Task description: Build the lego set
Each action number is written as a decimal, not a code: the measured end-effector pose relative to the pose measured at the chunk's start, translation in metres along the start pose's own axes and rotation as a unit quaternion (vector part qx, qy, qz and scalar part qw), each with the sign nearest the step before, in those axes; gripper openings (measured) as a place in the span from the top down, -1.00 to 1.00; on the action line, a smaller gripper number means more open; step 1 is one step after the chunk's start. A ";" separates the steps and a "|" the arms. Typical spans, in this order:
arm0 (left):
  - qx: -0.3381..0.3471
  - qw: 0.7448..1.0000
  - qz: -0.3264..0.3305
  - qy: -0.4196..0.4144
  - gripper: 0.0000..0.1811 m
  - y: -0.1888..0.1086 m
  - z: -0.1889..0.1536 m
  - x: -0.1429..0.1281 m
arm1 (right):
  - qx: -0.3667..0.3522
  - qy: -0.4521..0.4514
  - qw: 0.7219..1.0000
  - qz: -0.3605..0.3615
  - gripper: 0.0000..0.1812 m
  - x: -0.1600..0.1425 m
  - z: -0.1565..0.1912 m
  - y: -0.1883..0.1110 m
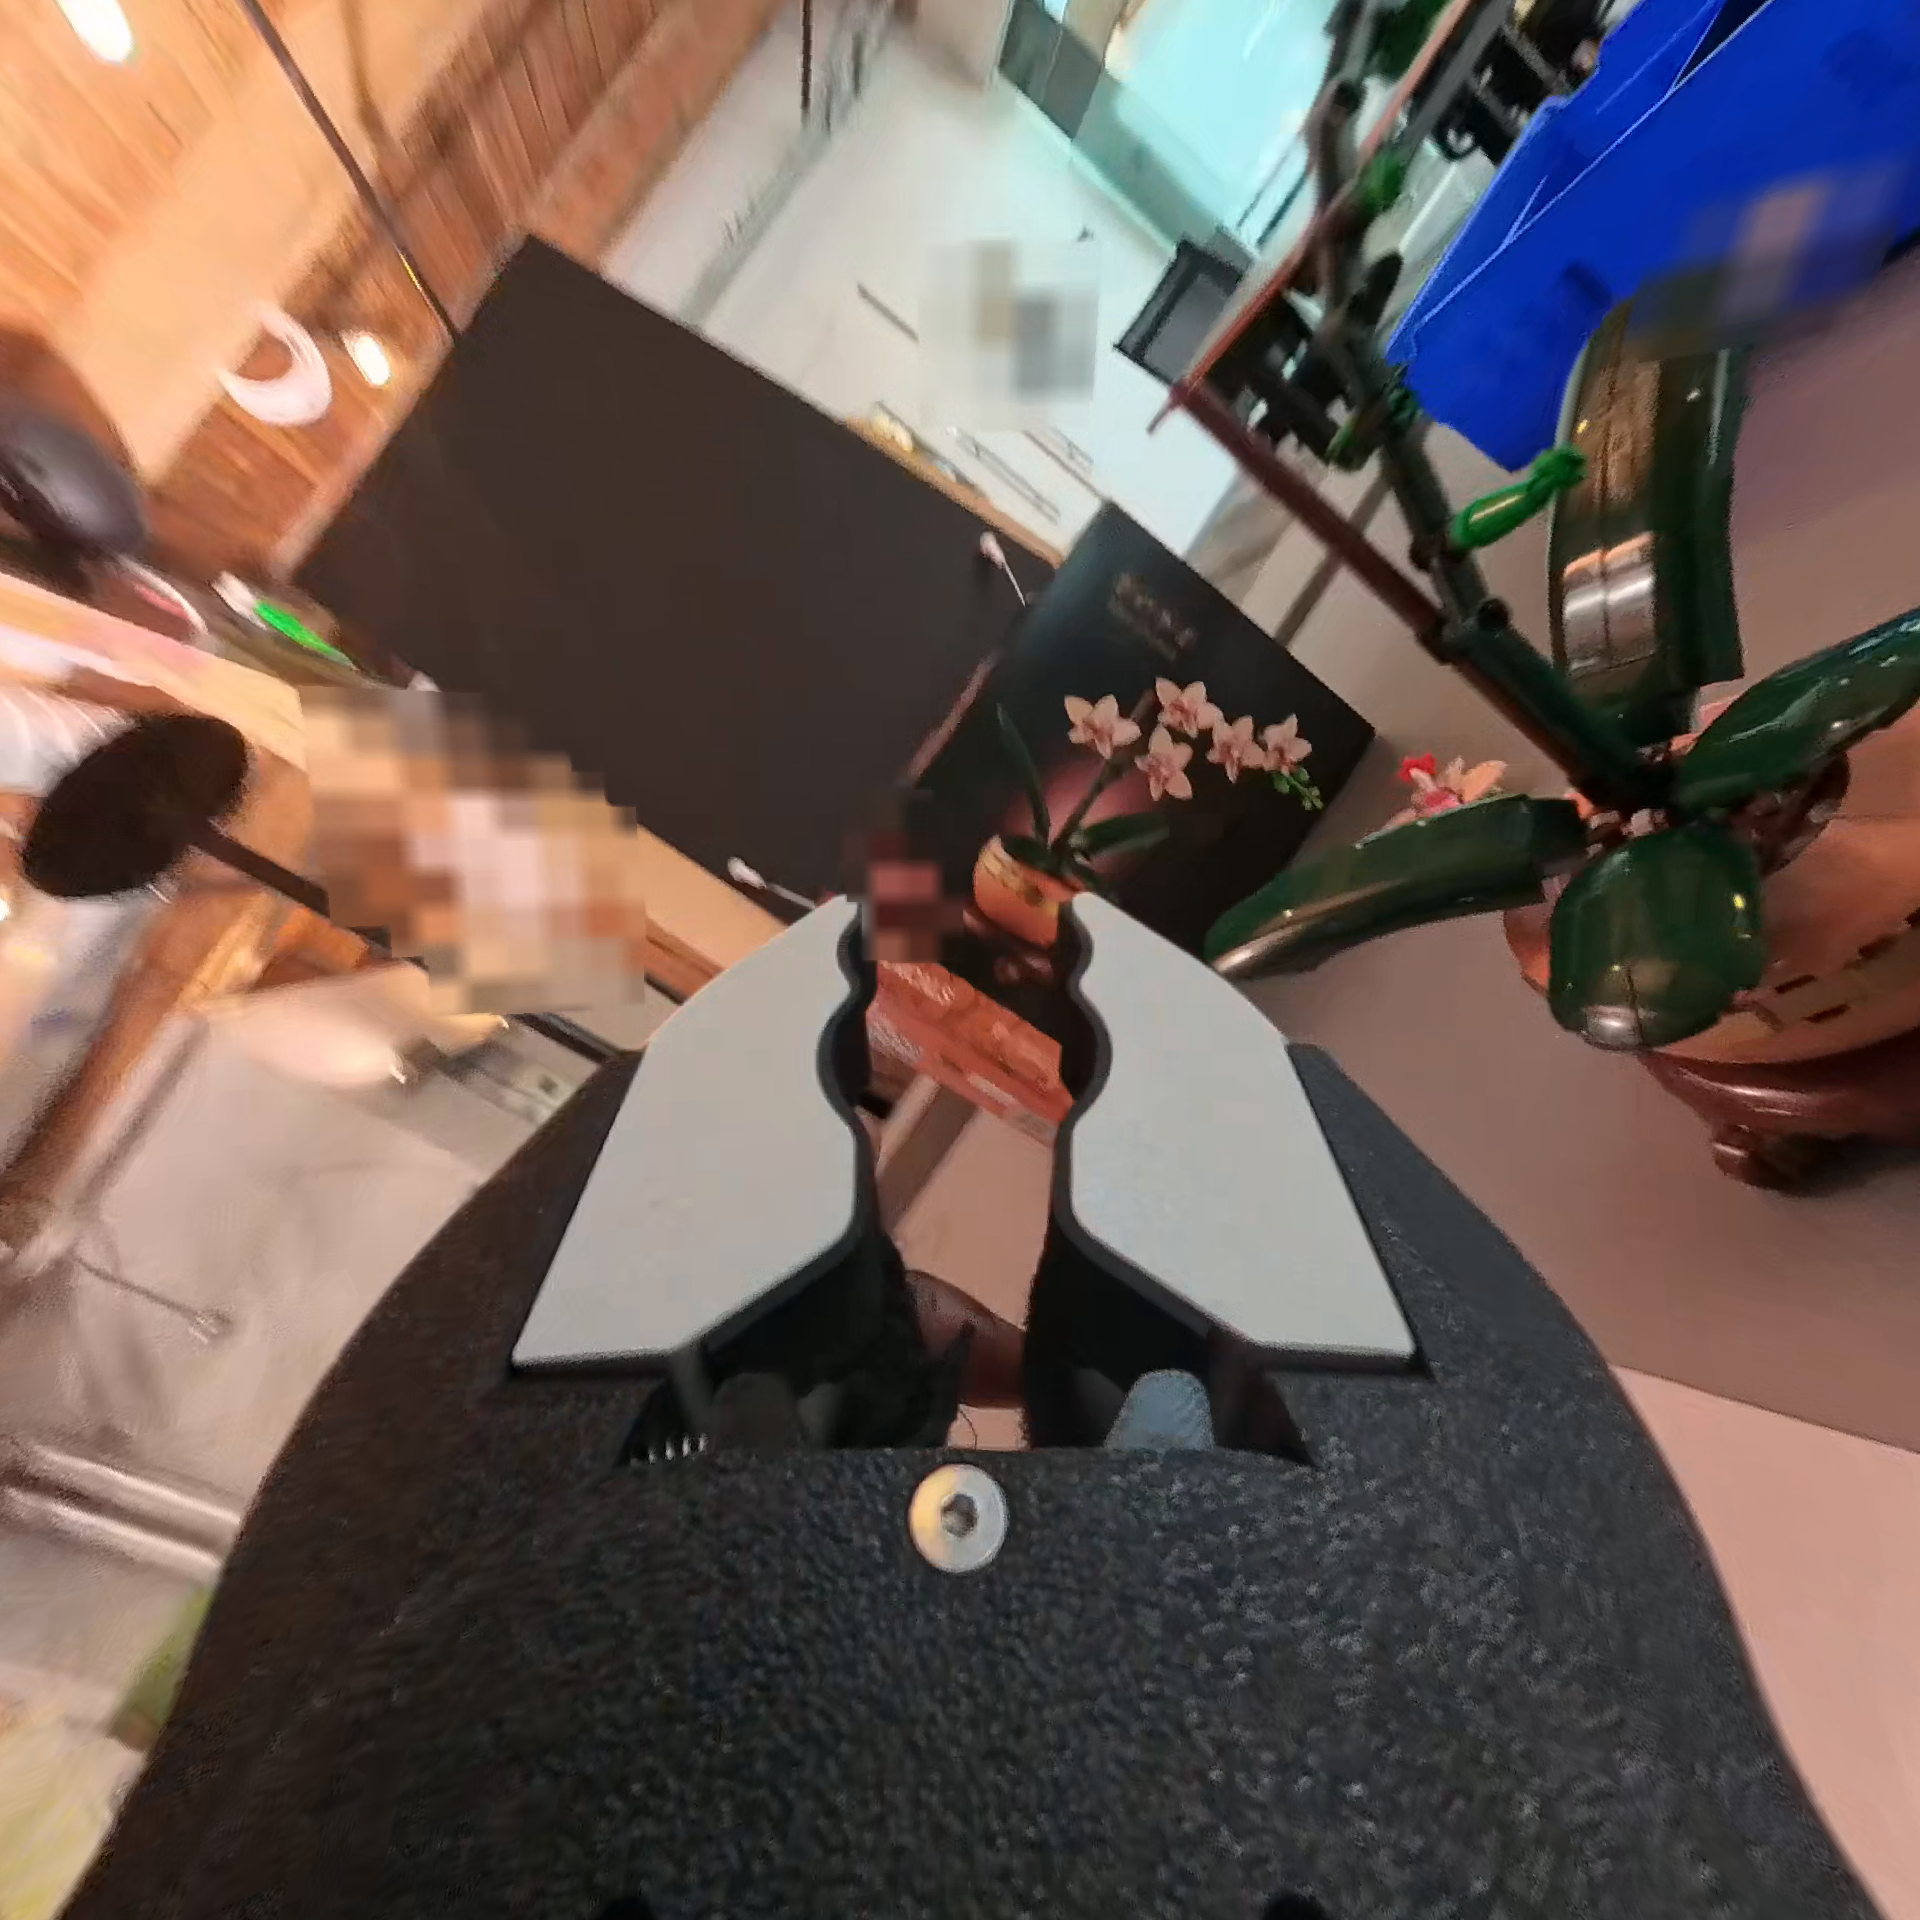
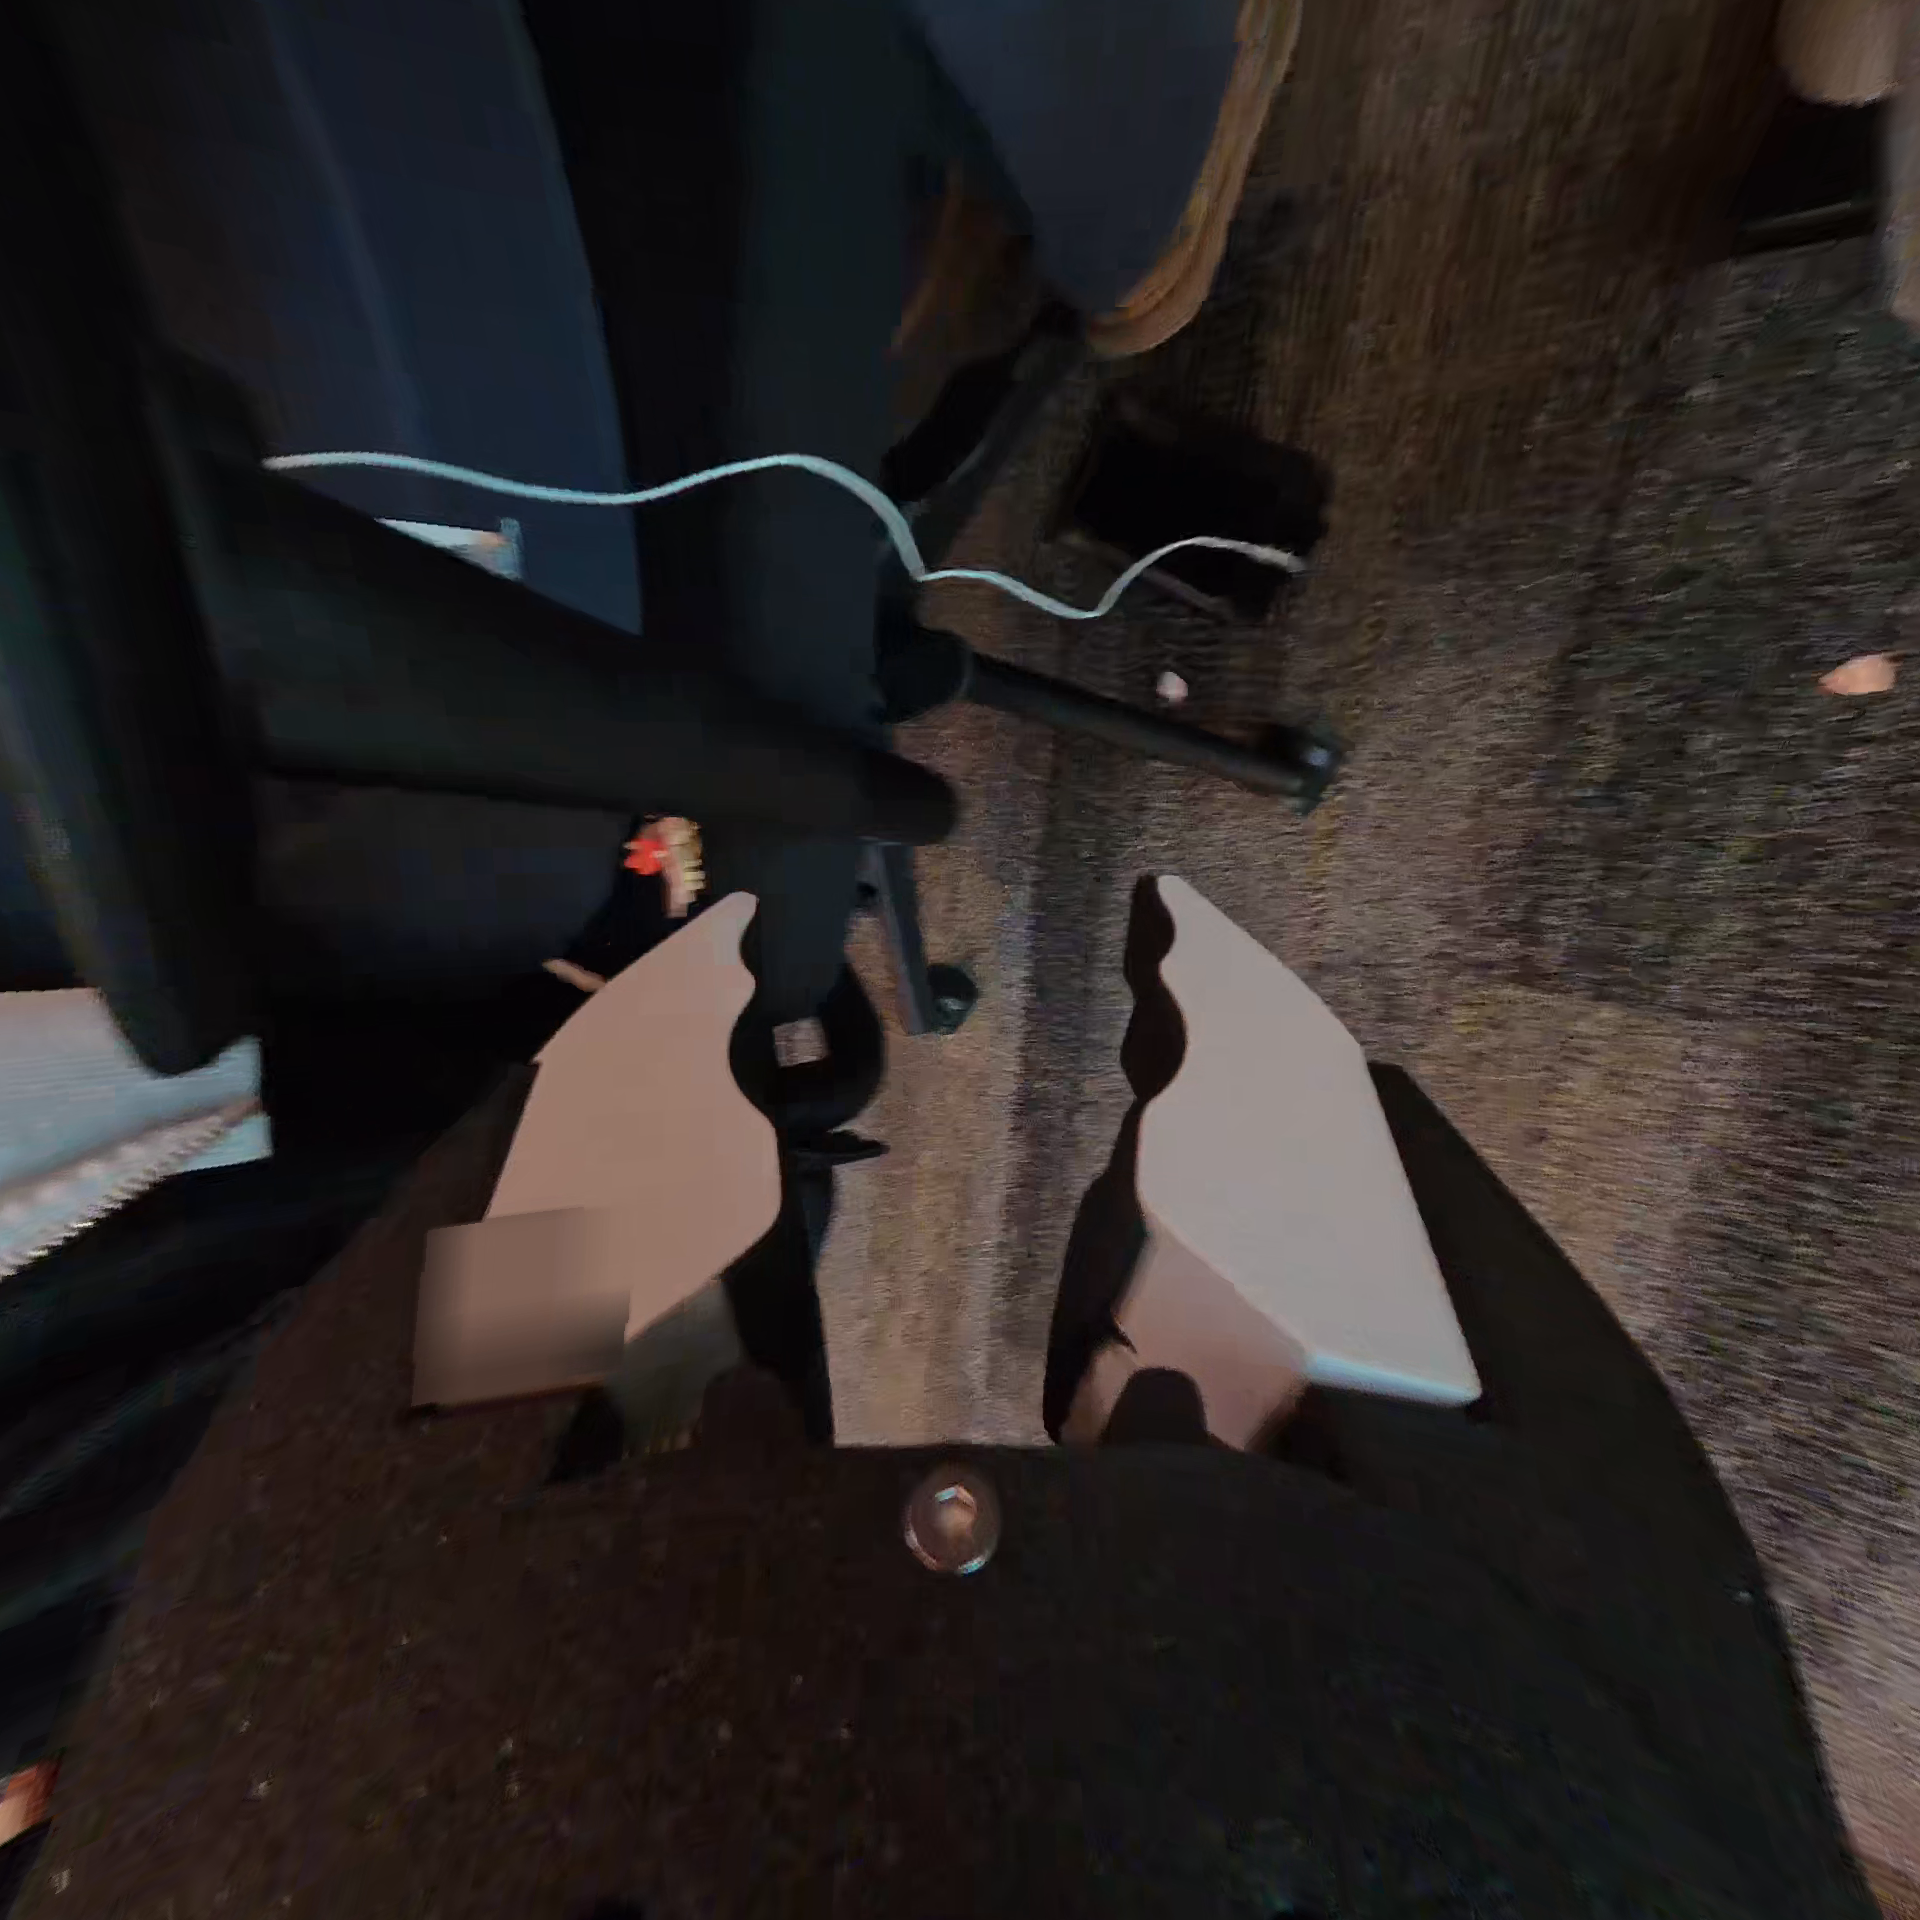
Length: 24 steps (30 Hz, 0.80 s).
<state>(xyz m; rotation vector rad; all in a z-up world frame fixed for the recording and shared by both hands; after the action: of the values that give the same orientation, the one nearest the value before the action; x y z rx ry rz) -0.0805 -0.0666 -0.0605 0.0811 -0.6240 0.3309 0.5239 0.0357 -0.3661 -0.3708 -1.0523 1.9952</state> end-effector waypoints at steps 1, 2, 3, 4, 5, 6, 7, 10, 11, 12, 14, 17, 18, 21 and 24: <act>-0.016 0.999 0.021 -0.026 0.64 0.000 0.003 -0.004 | -0.027 -0.010 1.000 -0.008 0.29 0.003 -0.011 -0.005; -0.034 0.997 0.041 -0.063 0.65 0.001 0.008 -0.007 | -0.053 -0.025 0.998 -0.024 0.29 0.008 -0.021 -0.011; -0.055 0.991 0.056 -0.107 0.64 0.002 0.013 -0.011 | -0.080 -0.038 0.995 -0.043 0.30 0.014 -0.031 -0.018; -0.079 0.983 0.057 -0.157 0.62 0.002 0.020 -0.012 | -0.104 -0.051 0.991 -0.064 0.25 0.019 -0.040 -0.023; -0.100 0.970 0.045 -0.216 0.63 0.002 0.028 -0.012 | -0.127 -0.059 0.986 -0.088 0.15 0.023 -0.048 -0.026; -0.116 0.954 0.019 -0.276 0.63 0.001 0.039 -0.010 | -0.138 -0.061 0.982 -0.116 0.09 0.026 -0.054 -0.026; -0.118 0.937 -0.015 -0.330 0.63 -0.001 0.053 -0.007 | -0.138 -0.059 0.978 -0.143 0.04 0.026 -0.060 -0.023; -0.004 0.911 -0.105 -0.400 0.64 -0.010 0.099 -0.007 | -0.138 -0.036 0.971 -0.190 -0.14 0.005 -0.081 0.010; 0.036 0.908 -0.117 -0.401 0.64 -0.013 0.111 -0.009 | -0.134 -0.020 0.971 -0.197 -0.20 -0.008 -0.090 0.029; 0.059 0.905 -0.116 -0.404 0.61 -0.013 0.119 -0.009 | -0.128 0.005 0.971 -0.200 -0.25 -0.024 -0.100 0.050; 0.103 0.903 -0.087 -0.409 0.53 -0.012 0.130 -0.011 | -0.106 0.069 0.969 -0.214 -0.20 -0.059 -0.121 0.098; 0.156 0.899 -0.031 -0.408 0.52 -0.010 0.134 -0.021 | -0.026 0.160 0.959 -0.234 0.02 -0.107 -0.134 0.170; 0.168 0.897 -0.010 -0.409 0.52 -0.010 0.133 -0.027 | 0.000 0.168 0.958 -0.233 0.10 -0.118 -0.130 0.188; 0.197 0.896 0.072 -0.392 0.53 -0.004 0.129 -0.051 | 0.080 0.124 0.962 -0.230 0.32 -0.130 -0.096 0.210; 0.202 0.918 0.104 -0.324 0.53 0.007 0.123 -0.058 | 0.175 0.081 0.949 -0.249 0.59 -0.136 -0.055 0.201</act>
<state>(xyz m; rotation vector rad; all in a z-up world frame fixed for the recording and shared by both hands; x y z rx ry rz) -0.1965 -0.0974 0.0051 0.5420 -1.2201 0.6472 0.5320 -0.1024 -0.5735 -0.0618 -0.5943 1.6158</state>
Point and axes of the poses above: each gripper's, where its closed fingertips meet, y out along the fingers, x out of its top, z = x × y across the jaws, the point moved 6 cm from there along -y, back along the fingers, and after that the axes turned 13 degrees about z, right-handed, at the moved point
